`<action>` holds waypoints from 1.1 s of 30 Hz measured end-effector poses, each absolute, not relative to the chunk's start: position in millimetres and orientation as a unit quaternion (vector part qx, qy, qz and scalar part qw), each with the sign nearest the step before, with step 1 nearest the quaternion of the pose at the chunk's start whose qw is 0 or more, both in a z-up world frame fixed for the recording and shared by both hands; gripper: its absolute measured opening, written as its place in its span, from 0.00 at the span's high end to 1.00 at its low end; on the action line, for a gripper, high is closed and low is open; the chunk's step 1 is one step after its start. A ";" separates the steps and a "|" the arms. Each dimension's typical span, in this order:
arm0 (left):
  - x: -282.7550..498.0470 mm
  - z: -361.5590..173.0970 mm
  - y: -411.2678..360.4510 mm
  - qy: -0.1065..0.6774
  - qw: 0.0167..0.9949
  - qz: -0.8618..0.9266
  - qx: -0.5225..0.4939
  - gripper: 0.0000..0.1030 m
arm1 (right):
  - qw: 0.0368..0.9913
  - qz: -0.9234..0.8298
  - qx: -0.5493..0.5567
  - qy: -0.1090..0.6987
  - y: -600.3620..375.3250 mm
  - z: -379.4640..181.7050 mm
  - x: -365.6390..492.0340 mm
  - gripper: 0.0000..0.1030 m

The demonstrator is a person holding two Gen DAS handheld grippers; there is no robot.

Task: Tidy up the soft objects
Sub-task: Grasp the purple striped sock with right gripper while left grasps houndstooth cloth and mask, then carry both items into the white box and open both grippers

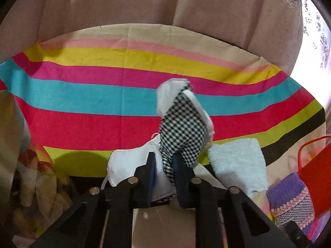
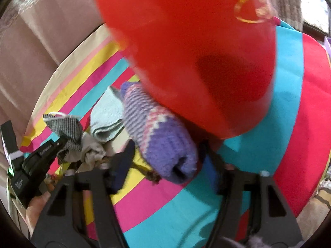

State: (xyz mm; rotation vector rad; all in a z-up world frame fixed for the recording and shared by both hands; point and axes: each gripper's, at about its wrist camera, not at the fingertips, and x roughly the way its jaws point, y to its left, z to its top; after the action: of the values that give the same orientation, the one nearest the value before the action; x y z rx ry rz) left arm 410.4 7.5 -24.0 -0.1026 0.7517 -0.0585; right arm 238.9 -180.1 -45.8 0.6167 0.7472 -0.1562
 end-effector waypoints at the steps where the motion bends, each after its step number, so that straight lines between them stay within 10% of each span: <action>1: 407.7 -22.3 7.0 0.364 0.929 -0.032 -0.051 0.85 | 0.884 -0.066 0.286 0.364 -176.3 -44.9 240.9 0.60; 8: 384.3 -7.2 6.0 0.346 0.936 -0.042 -0.055 0.86 | 0.892 -0.025 0.260 0.368 -167.4 -35.8 241.7 0.77; 33: 238.0 64.1 -2.8 0.273 0.953 -0.042 -0.122 0.87 | 0.922 0.109 0.219 0.299 -207.5 29.5 173.6 0.78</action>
State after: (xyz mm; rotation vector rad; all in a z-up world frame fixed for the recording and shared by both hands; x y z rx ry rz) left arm 238.0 -2.8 64.1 -0.2475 0.5557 -0.0862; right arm 173.6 -207.5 29.5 0.4488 0.6149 0.2229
